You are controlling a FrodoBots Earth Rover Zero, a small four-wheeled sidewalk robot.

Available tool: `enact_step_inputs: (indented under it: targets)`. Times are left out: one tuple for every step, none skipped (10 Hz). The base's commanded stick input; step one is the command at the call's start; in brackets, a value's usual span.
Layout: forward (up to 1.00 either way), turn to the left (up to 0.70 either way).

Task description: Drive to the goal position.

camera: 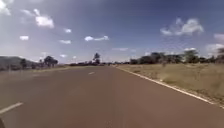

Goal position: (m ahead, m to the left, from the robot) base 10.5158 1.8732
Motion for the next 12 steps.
enact_step_inputs:
  targets:
    - [0.85,0.00]
    - [0.85,0.00]
    - [0.85,-0.14]
    - [0.85,-0.34]
    - [0.85,-0.31]
    - [0.85,-0.16]
    - [0.85,-0.04]
    - [0.85,0.00]
    - [0.85,0.00]
    - [0.85,0.00]
    - [0.85,0.00]
    - [0.85,0.00]
